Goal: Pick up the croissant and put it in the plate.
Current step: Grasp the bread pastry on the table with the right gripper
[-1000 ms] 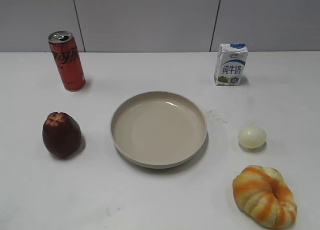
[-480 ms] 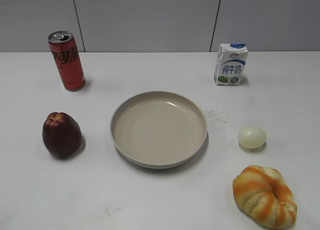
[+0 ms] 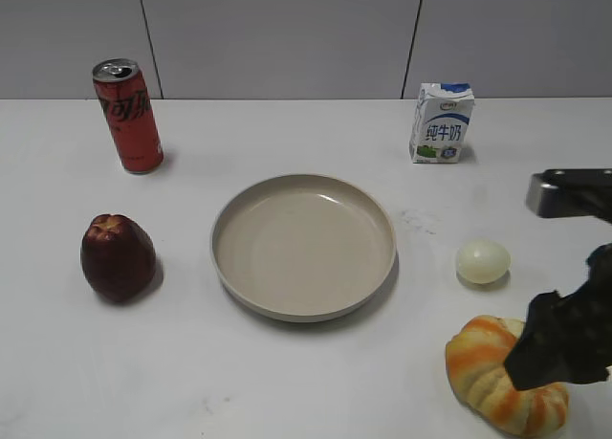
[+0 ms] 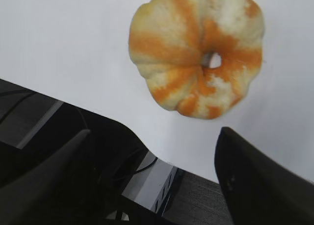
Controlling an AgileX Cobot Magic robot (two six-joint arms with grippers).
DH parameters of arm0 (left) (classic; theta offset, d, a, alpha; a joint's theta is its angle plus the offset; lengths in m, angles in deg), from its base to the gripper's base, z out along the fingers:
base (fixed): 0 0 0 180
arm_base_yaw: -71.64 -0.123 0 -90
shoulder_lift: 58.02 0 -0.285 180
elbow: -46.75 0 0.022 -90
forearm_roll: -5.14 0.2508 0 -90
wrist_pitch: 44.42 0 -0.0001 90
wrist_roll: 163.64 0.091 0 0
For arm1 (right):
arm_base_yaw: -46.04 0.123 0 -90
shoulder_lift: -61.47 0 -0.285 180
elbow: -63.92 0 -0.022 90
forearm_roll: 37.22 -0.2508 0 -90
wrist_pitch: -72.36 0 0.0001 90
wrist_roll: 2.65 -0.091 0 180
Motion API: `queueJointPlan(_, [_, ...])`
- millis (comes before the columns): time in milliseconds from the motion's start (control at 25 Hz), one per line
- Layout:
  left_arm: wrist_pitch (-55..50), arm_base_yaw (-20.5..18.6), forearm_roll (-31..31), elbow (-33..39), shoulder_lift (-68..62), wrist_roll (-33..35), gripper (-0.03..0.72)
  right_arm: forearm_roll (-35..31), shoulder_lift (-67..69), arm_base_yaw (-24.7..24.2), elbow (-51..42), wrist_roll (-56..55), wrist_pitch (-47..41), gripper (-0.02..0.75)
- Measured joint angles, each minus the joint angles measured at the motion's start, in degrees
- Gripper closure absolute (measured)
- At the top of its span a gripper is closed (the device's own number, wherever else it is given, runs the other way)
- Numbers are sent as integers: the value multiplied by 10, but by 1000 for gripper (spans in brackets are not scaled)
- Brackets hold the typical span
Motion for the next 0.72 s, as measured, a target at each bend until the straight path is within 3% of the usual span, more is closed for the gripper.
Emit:
queueJointPlan(120, [0,0,0,0,0,0,104,12,61,45,7,-28,34,167])
queueJointPlan(240, [0,0,0,0,0,0,104,63,122,67,32,-75,43,167])
queueJointPlan(360, [0,0,0,0,0,0,104,102,173,73,67,-101,46,167])
queueJointPlan(720, [0,0,0,0,0,0,104,114,326,74,142,-111,39,167])
